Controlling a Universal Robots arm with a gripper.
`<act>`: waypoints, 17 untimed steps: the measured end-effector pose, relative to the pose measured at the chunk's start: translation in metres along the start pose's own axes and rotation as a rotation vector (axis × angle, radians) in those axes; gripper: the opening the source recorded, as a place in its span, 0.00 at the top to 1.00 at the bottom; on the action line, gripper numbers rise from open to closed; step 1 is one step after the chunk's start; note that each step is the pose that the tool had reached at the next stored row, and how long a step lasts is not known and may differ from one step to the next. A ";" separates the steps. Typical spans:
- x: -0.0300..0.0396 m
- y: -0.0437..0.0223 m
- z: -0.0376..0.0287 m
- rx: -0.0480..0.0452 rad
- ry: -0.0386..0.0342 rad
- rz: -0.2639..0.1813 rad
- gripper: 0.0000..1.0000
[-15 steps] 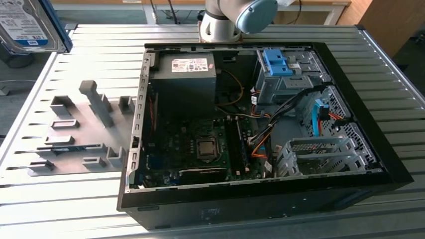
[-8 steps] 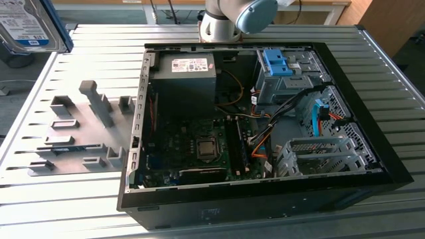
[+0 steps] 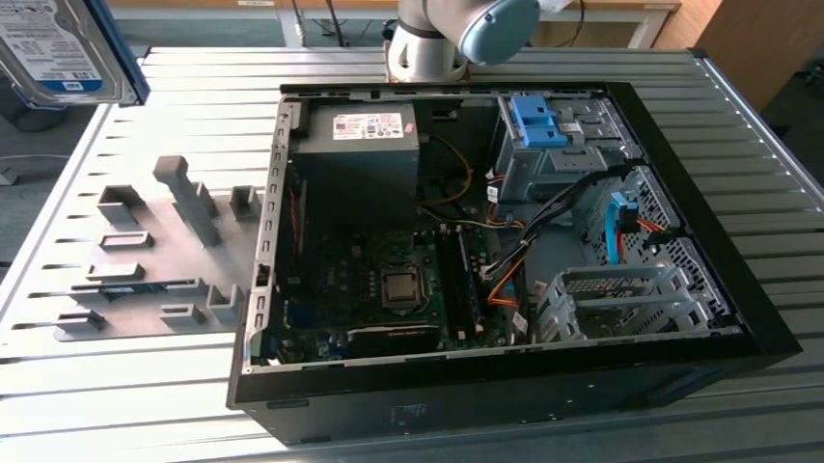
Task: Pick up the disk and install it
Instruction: 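Pick up the disk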
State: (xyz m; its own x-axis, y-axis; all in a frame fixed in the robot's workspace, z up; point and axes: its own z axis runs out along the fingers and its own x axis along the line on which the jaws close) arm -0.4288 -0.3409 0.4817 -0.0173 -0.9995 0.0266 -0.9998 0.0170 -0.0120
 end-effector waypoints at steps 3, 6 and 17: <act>0.0075 -0.0014 0.0003 0.0002 -0.0001 0.000 0.64; 0.0131 -0.0035 0.0004 0.0001 -0.0001 0.000 0.64; 0.0135 -0.0229 0.0006 0.0001 0.0000 0.000 0.64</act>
State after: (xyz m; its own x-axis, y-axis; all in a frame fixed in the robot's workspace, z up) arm -0.4061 -0.3547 0.4817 -0.0174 -0.9995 0.0265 -0.9998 0.0170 -0.0121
